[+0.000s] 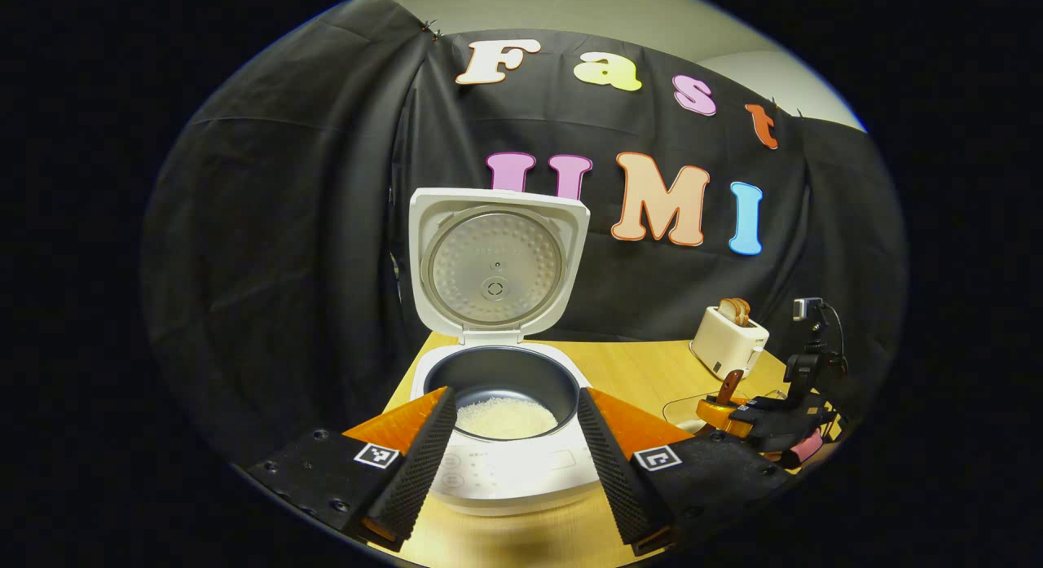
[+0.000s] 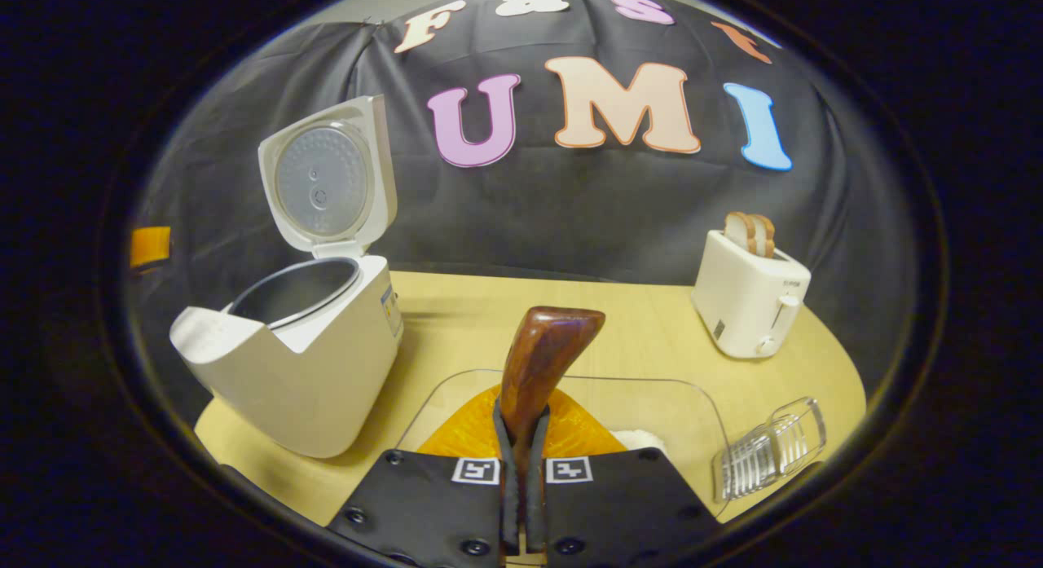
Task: Close the left gripper, press the button to open the rice cooker; take a wooden spoon from the chopstick holder with the right hand, scoop a spoonful of rice and pour it into the rice cooker, then put the wooden spoon back into the chopstick holder.
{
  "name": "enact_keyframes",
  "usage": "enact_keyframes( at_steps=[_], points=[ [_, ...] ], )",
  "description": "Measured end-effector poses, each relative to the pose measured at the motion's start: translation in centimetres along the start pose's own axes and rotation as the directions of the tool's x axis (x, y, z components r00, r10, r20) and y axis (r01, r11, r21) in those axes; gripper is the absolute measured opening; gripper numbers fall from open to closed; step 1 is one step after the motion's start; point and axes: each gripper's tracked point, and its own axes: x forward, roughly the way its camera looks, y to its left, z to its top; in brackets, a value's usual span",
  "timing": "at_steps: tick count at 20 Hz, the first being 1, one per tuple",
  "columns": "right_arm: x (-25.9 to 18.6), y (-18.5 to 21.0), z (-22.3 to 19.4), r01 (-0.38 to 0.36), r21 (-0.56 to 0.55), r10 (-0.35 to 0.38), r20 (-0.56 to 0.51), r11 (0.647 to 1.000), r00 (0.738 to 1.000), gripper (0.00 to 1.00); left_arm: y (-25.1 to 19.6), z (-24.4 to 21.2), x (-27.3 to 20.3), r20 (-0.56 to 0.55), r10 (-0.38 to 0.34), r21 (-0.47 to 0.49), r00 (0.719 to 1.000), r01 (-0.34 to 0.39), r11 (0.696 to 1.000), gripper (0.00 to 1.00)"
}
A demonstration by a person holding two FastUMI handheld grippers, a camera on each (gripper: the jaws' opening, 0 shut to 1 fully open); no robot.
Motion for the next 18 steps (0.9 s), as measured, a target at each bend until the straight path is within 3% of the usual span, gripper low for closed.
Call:
enact_keyframes(
  at_steps=[5,11,14,18],
  points=[
    [0.0,0.2,-0.4,-0.041,0.199,0.051,-0.044,0.979,0.998,0.05,0.1,0.0,0.2,-0.005,-0.01,0.005,1.0,0.01,1.0,0.88],
    [-0.8,-2.7,-0.4,-0.01,0.448,0.048,-0.073,0.894,0.996,0.07,-0.4,-0.3,0.6,-0.008,-0.033,-0.003,0.999,0.033,0.999,0.88],
    [-1.4,-4.0,0.2,-0.016,0.501,0.054,-0.063,0.865,0.997,0.05,-1.1,0.0,0.6,-0.002,-0.046,0.001,0.999,0.046,0.999,0.88],
    [-2.4,-4.7,1.2,-0.062,0.588,0.114,-0.052,0.806,0.992,0.07,-1.5,0.3,0.5,0.006,-0.059,0.011,0.998,0.059,0.998,0.88]
  ],
)
